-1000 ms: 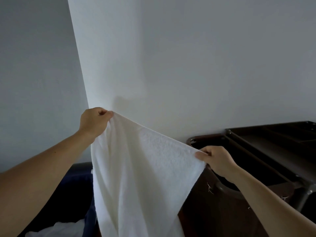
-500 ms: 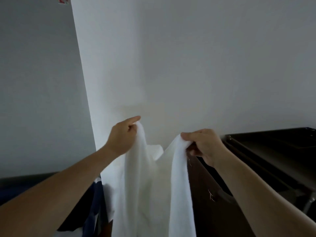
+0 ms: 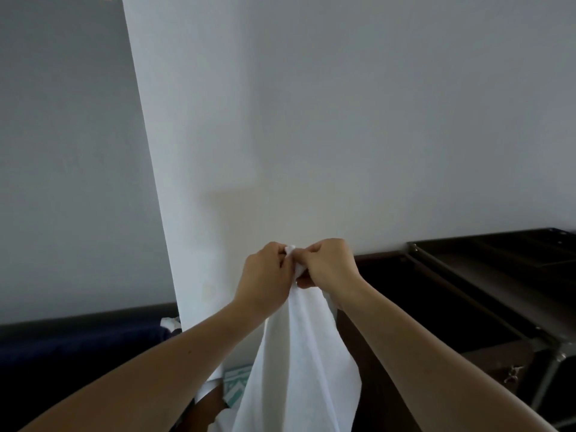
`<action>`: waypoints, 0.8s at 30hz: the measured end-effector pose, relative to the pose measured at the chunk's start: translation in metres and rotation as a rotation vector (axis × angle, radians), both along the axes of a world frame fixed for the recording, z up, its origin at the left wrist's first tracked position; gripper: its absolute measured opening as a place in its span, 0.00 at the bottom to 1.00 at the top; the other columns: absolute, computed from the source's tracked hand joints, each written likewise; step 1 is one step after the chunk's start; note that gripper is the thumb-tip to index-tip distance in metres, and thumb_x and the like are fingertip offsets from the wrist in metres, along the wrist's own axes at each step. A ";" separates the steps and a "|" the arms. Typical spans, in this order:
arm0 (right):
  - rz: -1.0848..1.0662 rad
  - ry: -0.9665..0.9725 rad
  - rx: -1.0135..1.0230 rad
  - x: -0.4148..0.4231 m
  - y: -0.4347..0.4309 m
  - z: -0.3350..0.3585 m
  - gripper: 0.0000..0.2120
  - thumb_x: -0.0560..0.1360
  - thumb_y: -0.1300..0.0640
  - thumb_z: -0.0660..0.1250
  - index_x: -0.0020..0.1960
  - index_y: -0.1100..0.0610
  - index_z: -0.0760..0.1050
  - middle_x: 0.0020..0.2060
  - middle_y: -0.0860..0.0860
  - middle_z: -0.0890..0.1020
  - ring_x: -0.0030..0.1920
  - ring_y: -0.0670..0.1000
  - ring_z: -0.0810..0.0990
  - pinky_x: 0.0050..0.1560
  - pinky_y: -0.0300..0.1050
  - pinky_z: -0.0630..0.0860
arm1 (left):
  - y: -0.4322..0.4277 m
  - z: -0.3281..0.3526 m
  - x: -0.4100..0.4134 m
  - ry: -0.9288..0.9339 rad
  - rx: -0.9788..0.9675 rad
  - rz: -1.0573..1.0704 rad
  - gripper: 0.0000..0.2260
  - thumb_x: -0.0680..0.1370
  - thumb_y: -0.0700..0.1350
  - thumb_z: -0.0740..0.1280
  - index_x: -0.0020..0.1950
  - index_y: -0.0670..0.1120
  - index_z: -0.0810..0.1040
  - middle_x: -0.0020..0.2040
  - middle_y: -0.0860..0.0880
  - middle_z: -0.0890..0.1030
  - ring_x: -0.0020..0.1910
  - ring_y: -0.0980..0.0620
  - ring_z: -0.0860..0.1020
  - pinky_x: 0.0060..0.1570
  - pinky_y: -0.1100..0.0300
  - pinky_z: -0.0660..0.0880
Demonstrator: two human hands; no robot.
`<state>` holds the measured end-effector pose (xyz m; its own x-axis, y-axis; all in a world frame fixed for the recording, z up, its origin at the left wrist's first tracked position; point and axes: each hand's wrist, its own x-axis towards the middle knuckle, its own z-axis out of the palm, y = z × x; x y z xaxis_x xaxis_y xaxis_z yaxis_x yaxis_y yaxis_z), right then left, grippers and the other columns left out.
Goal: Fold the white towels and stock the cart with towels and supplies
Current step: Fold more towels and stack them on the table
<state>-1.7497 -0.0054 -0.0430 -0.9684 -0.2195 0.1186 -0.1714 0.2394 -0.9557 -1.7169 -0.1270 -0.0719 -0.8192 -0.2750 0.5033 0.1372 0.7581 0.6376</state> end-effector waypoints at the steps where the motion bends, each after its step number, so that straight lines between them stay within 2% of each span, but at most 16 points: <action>1: 0.019 -0.036 -0.001 0.001 -0.001 0.000 0.14 0.73 0.58 0.70 0.36 0.69 0.80 0.31 0.62 0.84 0.38 0.63 0.85 0.52 0.59 0.82 | 0.002 -0.003 0.001 -0.003 -0.006 0.000 0.12 0.83 0.51 0.58 0.49 0.48 0.77 0.40 0.51 0.82 0.40 0.52 0.79 0.36 0.63 0.72; 3: 0.049 -0.114 -0.030 0.001 -0.002 0.001 0.10 0.71 0.65 0.65 0.36 0.71 0.79 0.34 0.65 0.84 0.39 0.64 0.86 0.54 0.60 0.82 | 0.004 -0.007 0.007 -0.011 -0.017 -0.014 0.11 0.84 0.51 0.56 0.51 0.48 0.75 0.40 0.50 0.81 0.39 0.50 0.79 0.38 0.55 0.74; 5: 0.059 -0.163 -0.043 0.001 0.000 0.002 0.10 0.69 0.69 0.61 0.40 0.73 0.80 0.36 0.67 0.84 0.40 0.64 0.86 0.55 0.61 0.81 | 0.004 -0.009 0.012 -0.003 -0.044 -0.042 0.11 0.84 0.51 0.55 0.55 0.48 0.75 0.42 0.50 0.81 0.41 0.50 0.79 0.41 0.53 0.76; 9: 0.047 -0.165 -0.052 0.003 0.000 0.000 0.14 0.74 0.68 0.57 0.51 0.76 0.77 0.36 0.67 0.84 0.41 0.64 0.86 0.59 0.65 0.77 | 0.004 -0.006 0.020 0.022 -0.062 -0.052 0.12 0.84 0.51 0.55 0.61 0.50 0.75 0.45 0.49 0.83 0.44 0.49 0.79 0.44 0.54 0.76; 12: 0.025 -0.153 -0.089 0.004 0.003 -0.002 0.14 0.76 0.69 0.56 0.55 0.78 0.73 0.41 0.71 0.83 0.41 0.65 0.86 0.59 0.66 0.77 | 0.002 -0.005 0.024 0.060 -0.022 -0.035 0.12 0.84 0.48 0.58 0.64 0.48 0.76 0.49 0.48 0.83 0.47 0.47 0.80 0.46 0.56 0.76; 14: 0.005 -0.142 -0.127 0.002 0.006 -0.002 0.13 0.76 0.70 0.57 0.53 0.79 0.73 0.41 0.72 0.82 0.40 0.66 0.85 0.54 0.68 0.78 | 0.002 -0.006 0.025 0.073 -0.004 -0.029 0.12 0.83 0.48 0.58 0.64 0.48 0.76 0.49 0.49 0.83 0.46 0.48 0.81 0.43 0.58 0.74; 16: -0.005 -0.137 -0.114 0.000 0.006 -0.003 0.12 0.76 0.69 0.57 0.50 0.78 0.76 0.38 0.70 0.83 0.38 0.65 0.85 0.54 0.70 0.78 | 0.006 -0.007 0.026 0.047 -0.018 -0.030 0.13 0.84 0.50 0.57 0.64 0.49 0.75 0.48 0.49 0.83 0.46 0.48 0.80 0.41 0.60 0.71; 19: 0.004 -0.125 -0.040 0.002 -0.001 -0.007 0.13 0.76 0.67 0.55 0.40 0.68 0.77 0.31 0.64 0.82 0.37 0.62 0.86 0.54 0.68 0.78 | 0.013 -0.010 0.027 -0.013 -0.074 -0.029 0.14 0.85 0.51 0.53 0.64 0.48 0.73 0.48 0.48 0.83 0.46 0.45 0.80 0.42 0.56 0.71; 21: 0.026 -0.112 -0.002 0.001 -0.003 -0.009 0.13 0.77 0.67 0.56 0.37 0.64 0.75 0.32 0.60 0.81 0.37 0.58 0.83 0.52 0.60 0.82 | 0.017 -0.011 0.028 -0.045 -0.149 -0.031 0.11 0.85 0.50 0.53 0.59 0.49 0.72 0.43 0.50 0.82 0.45 0.44 0.79 0.40 0.56 0.71; 22: 0.029 -0.095 0.012 0.001 -0.004 -0.010 0.14 0.77 0.67 0.58 0.35 0.61 0.74 0.31 0.56 0.79 0.35 0.54 0.80 0.46 0.53 0.83 | 0.018 -0.011 0.027 -0.048 -0.183 -0.040 0.07 0.84 0.49 0.54 0.54 0.50 0.70 0.39 0.52 0.79 0.41 0.44 0.79 0.35 0.58 0.69; 23: 0.031 -0.095 0.027 0.001 -0.003 -0.009 0.16 0.75 0.68 0.59 0.31 0.58 0.73 0.28 0.54 0.77 0.31 0.51 0.77 0.39 0.47 0.80 | 0.019 -0.011 0.027 -0.048 -0.208 -0.048 0.05 0.84 0.49 0.56 0.52 0.50 0.68 0.35 0.54 0.76 0.38 0.46 0.77 0.31 0.61 0.65; 24: 0.036 -0.099 0.040 0.002 -0.001 -0.008 0.19 0.73 0.69 0.59 0.25 0.57 0.72 0.25 0.53 0.75 0.29 0.51 0.74 0.36 0.44 0.76 | 0.019 -0.011 0.027 -0.049 -0.231 -0.054 0.04 0.83 0.49 0.59 0.52 0.49 0.68 0.35 0.55 0.75 0.37 0.48 0.75 0.30 0.63 0.63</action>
